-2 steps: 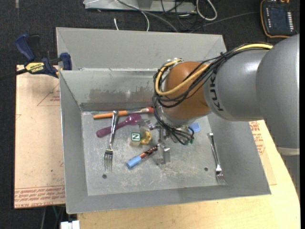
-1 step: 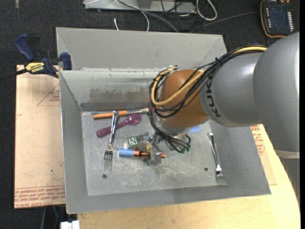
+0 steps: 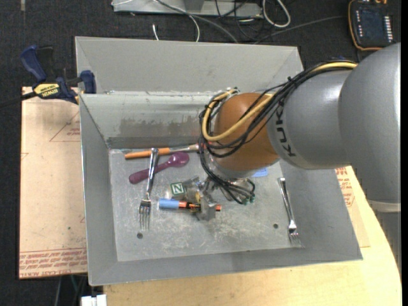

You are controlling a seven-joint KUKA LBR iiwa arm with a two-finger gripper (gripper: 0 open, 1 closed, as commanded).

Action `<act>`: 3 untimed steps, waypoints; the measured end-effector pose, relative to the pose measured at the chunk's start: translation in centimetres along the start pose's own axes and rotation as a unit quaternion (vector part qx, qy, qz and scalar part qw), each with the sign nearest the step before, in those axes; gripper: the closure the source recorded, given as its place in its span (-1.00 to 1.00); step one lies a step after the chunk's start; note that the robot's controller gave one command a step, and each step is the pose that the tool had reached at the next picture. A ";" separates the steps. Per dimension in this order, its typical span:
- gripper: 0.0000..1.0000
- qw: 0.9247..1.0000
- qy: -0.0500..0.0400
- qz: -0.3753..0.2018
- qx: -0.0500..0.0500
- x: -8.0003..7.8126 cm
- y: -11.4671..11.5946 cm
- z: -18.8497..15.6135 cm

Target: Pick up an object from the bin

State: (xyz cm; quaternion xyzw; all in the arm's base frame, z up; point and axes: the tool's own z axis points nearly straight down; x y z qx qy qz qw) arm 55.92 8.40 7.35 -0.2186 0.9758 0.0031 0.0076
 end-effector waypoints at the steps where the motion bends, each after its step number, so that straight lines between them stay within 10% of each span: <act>1: 1.00 1.000 0.005 0.000 -0.001 0.3 0.1 -1.4; 3: 1.00 1.000 0.002 0.001 -0.001 0.0 0.1 -6.2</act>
Offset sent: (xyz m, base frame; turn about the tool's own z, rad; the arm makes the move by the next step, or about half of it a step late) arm -0.0018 -0.0004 0.0422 -0.0001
